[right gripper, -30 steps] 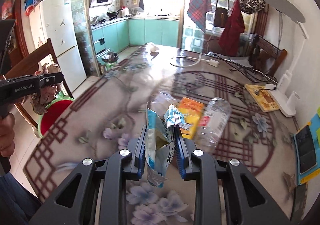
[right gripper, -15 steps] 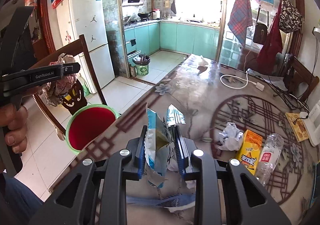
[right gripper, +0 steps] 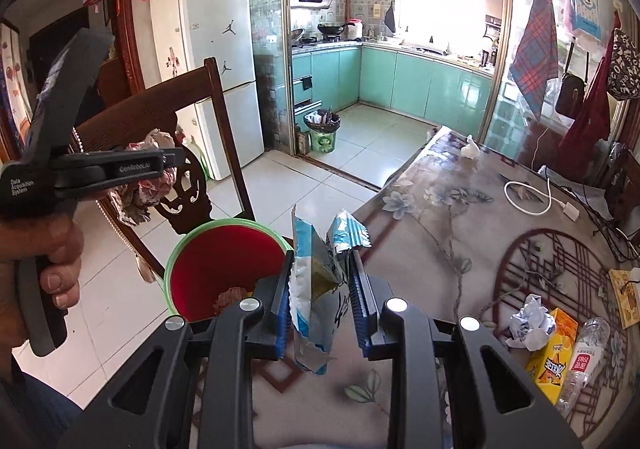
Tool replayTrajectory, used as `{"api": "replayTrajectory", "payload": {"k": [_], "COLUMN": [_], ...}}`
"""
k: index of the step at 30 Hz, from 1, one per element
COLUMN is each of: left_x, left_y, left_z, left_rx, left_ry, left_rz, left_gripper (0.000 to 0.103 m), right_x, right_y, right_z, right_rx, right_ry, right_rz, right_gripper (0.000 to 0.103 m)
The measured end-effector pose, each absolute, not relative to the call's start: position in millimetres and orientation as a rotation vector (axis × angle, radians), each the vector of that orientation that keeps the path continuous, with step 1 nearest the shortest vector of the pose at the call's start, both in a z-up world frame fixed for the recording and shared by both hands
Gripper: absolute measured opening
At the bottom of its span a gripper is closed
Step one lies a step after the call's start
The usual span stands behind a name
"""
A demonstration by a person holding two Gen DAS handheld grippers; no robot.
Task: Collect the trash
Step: 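Carry the crumpled wrapper and snack bag over the red bucket with both grippers, then open the left gripper to drop the wrapper, then the right releases the snack bag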
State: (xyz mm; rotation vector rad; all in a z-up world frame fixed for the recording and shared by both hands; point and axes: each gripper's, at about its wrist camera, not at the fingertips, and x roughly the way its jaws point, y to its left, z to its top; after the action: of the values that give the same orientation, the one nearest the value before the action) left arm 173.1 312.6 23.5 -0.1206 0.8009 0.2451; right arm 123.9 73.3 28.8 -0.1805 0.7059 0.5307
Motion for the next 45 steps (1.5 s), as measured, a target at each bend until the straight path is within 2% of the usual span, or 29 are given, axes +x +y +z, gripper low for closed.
{"api": "replayTrajectory", "payload": {"k": [12,15,18,19,20,22,29,37,45], "left_x": [197,199,201,201,202,202,195,172,149], "left_y": [348,348,348,347,346,345,355,384,406], "left_z": [-55,-64,-65,-64,-62,-56,-30,27,54], "left_rx": [-0.168,-0.154,-0.159,-0.157,-0.153,-0.145,-0.162,-0.238,-0.227], "left_ry": [0.983,1.003,1.013,1.011,1.009,0.991,0.919,0.78,0.699], "left_rz": [0.313,0.319,0.311,0.308,0.305,0.312,0.368,0.448,0.528], "left_gripper": [0.036,0.041,0.05,0.059,0.073,0.084,0.098,0.098,0.098], "right_x": [134,135,134,134,134,133,134,136,142], "right_y": [86,87,88,88,88,88,99,140,200], "right_z": [13,9,6,5,5,5,6,1,-19], "right_rx": [-0.185,-0.192,-0.201,-0.202,-0.205,-0.208,-0.22,-0.257,-0.306], "right_ry": [0.739,0.749,0.757,0.757,0.757,0.756,0.754,0.749,0.764], "right_rz": [0.537,0.535,0.533,0.532,0.531,0.531,0.548,0.618,0.691], "right_gripper": [0.025,0.025,0.025,0.025,0.025,0.025,0.025,0.025,0.025]}}
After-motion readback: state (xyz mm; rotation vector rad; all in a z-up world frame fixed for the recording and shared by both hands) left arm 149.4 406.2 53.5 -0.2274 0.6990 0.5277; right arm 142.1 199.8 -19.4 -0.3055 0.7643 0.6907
